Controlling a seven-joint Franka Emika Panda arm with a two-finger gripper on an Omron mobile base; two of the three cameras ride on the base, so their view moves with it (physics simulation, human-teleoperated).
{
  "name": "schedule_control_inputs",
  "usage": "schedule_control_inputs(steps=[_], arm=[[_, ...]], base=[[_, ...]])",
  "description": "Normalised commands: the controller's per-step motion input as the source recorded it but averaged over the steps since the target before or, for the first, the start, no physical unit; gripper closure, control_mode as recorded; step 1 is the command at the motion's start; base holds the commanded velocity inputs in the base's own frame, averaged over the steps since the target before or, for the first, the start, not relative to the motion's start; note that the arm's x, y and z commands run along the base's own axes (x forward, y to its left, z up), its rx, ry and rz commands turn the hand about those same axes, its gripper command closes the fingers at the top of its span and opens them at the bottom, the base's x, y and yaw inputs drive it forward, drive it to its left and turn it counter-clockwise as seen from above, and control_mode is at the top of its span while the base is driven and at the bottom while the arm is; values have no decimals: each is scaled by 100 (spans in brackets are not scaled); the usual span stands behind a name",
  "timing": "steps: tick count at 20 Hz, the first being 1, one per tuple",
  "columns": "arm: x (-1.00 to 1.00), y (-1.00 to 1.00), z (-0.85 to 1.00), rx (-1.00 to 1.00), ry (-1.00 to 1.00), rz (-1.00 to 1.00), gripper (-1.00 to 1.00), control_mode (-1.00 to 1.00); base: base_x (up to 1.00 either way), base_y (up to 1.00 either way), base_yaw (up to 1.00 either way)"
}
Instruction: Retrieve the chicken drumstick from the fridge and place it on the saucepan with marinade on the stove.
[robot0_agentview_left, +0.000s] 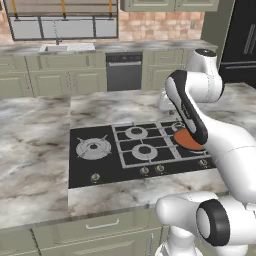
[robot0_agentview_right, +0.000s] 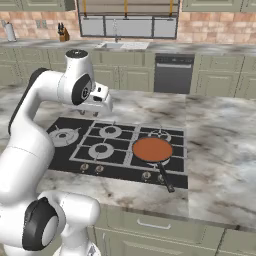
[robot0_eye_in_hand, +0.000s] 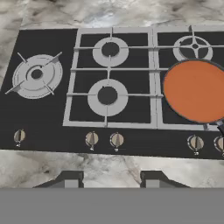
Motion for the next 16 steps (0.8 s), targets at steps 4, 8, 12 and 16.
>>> schedule_control_inputs(steps=[4, 8, 12, 16], arm=[[0, 0, 0, 0, 0, 0, -100, 100], [0, 0, 0, 0, 0, 0, -100, 100], [0, 0, 0, 0, 0, 0, -100, 100], [0, 0, 0, 0, 0, 0, -100, 100]], base=[[0, 0, 0], [-31, 0, -1], [-86, -26, -8], [-97, -71, -8]])
